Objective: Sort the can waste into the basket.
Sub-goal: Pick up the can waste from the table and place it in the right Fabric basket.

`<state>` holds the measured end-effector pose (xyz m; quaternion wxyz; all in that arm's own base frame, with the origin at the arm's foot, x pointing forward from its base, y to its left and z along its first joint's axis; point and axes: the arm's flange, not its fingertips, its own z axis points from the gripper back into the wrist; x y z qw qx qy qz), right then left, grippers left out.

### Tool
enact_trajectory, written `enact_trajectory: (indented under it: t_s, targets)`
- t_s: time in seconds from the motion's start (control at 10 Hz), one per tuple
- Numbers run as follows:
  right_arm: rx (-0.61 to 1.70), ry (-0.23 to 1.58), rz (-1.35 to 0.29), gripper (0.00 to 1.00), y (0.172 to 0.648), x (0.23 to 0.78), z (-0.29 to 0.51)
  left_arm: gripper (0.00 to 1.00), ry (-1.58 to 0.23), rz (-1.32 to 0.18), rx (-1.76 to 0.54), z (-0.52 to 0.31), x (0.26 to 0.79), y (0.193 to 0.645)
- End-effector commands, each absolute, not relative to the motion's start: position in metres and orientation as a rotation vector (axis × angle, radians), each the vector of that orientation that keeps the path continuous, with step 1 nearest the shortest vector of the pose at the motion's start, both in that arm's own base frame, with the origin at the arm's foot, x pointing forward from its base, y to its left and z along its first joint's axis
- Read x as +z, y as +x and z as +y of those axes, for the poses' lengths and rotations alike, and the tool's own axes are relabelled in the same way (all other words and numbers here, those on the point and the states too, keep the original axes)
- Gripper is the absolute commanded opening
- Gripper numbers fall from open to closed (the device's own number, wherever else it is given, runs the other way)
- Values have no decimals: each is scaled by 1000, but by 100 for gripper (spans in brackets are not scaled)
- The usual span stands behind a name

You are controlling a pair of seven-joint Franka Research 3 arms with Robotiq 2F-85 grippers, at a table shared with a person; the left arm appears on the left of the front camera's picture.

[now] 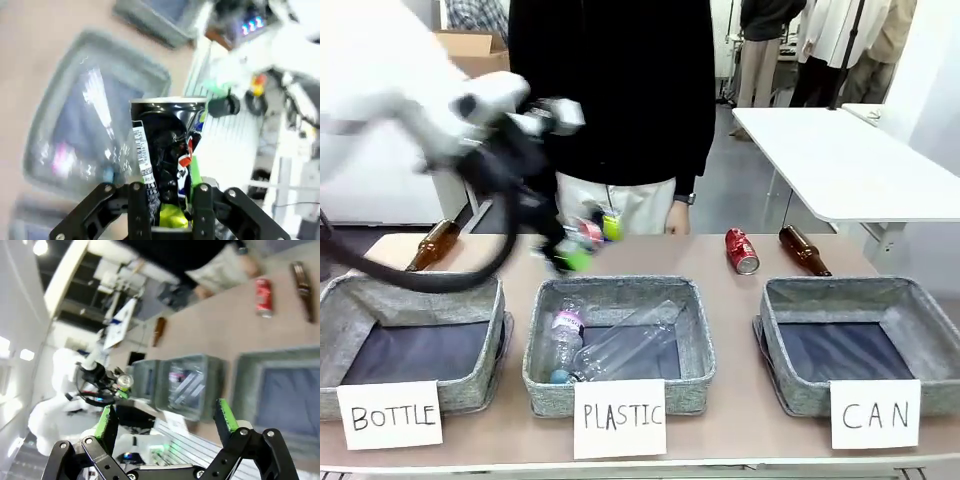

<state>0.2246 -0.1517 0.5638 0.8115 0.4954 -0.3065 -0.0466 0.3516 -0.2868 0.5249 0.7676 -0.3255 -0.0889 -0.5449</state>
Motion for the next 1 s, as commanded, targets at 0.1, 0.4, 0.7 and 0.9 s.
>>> enact_trajectory:
  t_s: [0.1,0.4,0.7,0.9]
  targets:
    - [46,923,-403,100,132,513,-185,28,-760,-312,-1477,-428,516,393]
    - [-34,941,-390,100,124,506,-183,28,-839,-486,-1519,-527,465,342]
    - [-34,941,-390,100,124,506,-183,28,-703,-649,-1578,-569,412,343]
    - [-34,941,-390,100,124,506,-183,28,-662,-631,-1576,-590,394,356]
